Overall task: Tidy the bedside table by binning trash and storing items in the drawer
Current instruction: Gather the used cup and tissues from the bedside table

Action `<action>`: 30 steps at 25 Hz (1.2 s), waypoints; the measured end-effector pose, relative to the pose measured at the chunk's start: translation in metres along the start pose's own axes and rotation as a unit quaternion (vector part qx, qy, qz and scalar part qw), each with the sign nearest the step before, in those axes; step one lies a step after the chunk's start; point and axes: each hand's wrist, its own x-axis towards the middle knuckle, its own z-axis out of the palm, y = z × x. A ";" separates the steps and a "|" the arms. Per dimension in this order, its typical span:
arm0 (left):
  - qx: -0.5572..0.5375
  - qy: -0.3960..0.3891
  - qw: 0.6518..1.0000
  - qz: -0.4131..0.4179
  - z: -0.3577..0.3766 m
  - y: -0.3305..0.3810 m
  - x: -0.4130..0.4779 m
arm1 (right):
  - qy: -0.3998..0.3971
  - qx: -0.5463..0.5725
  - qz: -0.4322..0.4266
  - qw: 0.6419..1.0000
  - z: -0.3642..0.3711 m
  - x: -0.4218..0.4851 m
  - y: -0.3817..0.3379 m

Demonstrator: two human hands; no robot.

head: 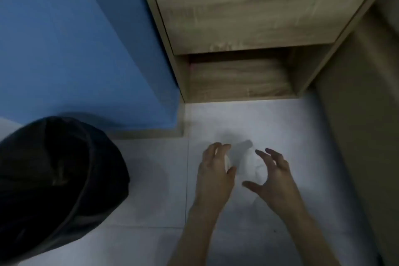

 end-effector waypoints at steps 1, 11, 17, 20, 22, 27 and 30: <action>0.005 -0.005 1.000 -0.002 0.015 -0.012 0.005 | -0.018 -0.012 0.007 1.000 0.019 0.008 0.009; 0.129 0.067 0.989 -0.017 0.094 -0.068 0.029 | -0.019 -0.060 -0.007 0.998 0.114 0.040 0.069; 0.115 0.079 0.990 0.004 0.067 -0.045 0.027 | 0.023 0.051 -0.049 0.997 0.072 0.047 0.047; 0.085 0.117 0.989 0.039 0.029 -0.015 0.034 | 0.026 0.119 -0.076 0.990 0.018 0.051 0.013; 0.071 0.134 0.987 0.060 0.000 0.017 0.040 | 0.069 0.169 -0.068 0.981 -0.027 0.060 -0.009; 0.058 0.175 0.973 0.138 -0.091 0.124 0.041 | 0.112 0.335 -0.098 0.930 -0.154 0.063 -0.073; 0.062 0.193 0.963 0.179 -0.137 0.185 0.031 | 0.158 0.309 -0.184 0.919 -0.216 0.049 -0.108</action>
